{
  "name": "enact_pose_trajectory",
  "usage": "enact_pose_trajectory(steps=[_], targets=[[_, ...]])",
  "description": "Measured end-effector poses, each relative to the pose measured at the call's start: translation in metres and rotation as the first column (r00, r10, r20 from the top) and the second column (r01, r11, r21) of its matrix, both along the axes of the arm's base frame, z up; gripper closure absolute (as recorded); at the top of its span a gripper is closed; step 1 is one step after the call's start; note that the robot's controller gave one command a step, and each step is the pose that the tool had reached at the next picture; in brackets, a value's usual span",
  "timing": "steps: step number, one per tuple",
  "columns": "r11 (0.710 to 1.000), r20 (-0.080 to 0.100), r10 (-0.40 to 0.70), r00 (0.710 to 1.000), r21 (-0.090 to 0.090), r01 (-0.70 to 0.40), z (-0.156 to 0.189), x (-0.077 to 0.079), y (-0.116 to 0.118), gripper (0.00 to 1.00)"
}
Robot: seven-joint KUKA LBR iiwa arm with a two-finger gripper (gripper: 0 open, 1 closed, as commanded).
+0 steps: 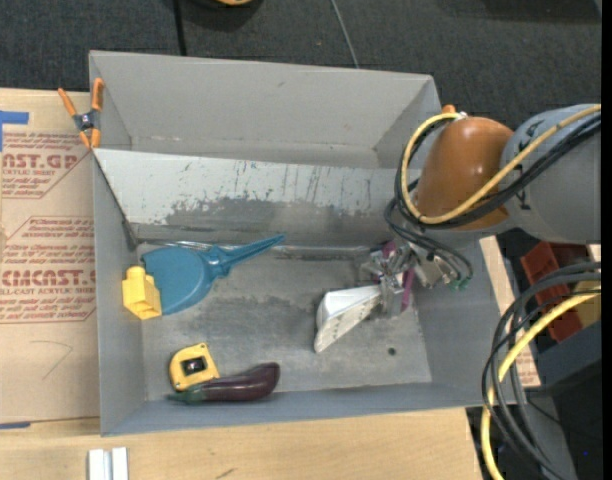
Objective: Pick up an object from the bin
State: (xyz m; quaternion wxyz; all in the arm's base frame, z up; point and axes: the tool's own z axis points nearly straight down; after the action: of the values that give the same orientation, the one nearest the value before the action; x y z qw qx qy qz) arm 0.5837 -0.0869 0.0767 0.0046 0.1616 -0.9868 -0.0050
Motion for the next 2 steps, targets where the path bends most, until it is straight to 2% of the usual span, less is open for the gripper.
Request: enact_pose_trajectory(steps=[1, 2], targets=[[1.000, 0.007, 0.000, 1.000, -0.004, 0.000, 0.038, -0.004, 0.001, 1.00], [1.000, 0.019, 0.000, 1.000, -0.006, 0.000, 0.059, 0.005, -0.010, 1.00]])
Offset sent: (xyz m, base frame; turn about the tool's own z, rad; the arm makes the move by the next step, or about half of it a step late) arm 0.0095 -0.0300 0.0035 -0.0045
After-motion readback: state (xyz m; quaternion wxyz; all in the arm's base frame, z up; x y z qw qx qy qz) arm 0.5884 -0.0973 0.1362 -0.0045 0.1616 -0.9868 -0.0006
